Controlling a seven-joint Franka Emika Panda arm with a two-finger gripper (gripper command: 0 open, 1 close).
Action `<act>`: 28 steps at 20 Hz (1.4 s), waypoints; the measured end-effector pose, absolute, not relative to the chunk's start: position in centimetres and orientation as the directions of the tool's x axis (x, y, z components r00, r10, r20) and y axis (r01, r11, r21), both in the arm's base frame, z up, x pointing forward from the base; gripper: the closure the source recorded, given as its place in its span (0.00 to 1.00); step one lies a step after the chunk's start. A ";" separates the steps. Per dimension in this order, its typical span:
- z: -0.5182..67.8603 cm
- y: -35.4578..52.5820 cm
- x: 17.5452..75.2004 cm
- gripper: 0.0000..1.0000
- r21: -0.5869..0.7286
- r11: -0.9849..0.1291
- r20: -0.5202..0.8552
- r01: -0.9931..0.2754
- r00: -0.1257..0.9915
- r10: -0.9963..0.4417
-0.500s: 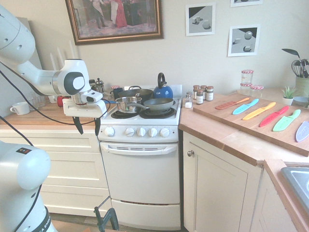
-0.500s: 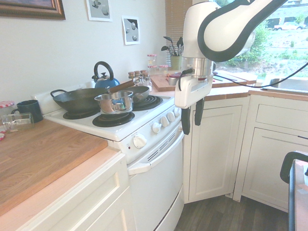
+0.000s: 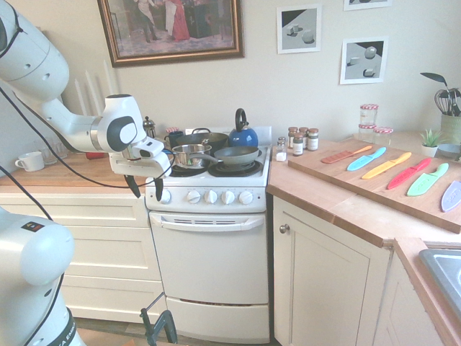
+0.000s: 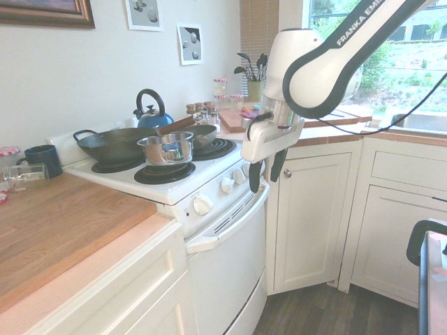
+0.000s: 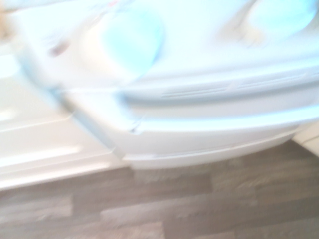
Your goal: Open the oven
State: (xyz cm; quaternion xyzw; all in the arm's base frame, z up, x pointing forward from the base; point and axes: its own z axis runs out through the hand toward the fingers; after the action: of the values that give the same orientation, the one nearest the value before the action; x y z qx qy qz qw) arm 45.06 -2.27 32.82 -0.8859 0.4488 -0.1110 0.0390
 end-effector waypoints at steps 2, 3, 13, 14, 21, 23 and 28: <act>30.1 -3.7 45.6 0.00 -0.158 -0.597 0.191 -0.786 0.569 -0.800; 28.9 -4.4 45.8 0.00 -0.149 -0.600 0.200 -0.786 0.571 -0.797; 23.4 -8.8 51.5 0.00 -0.176 -0.540 0.221 -0.823 0.502 -0.836; 22.9 -8.9 52.4 0.00 -0.182 -0.538 0.220 -0.823 0.499 -0.838; 19.6 -10.4 56.1 0.00 -0.186 -0.553 0.181 -0.812 0.525 -0.832; 18.4 -11.1 56.9 0.00 -0.190 -0.560 0.167 -0.807 0.535 -0.828; 16.0 -13.2 57.9 0.00 -0.177 -0.583 0.161 -0.793 0.561 -0.812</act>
State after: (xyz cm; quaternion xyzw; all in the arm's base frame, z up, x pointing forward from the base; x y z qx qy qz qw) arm 57.93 -13.23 16.02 -0.8824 0.4547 -0.1130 0.0423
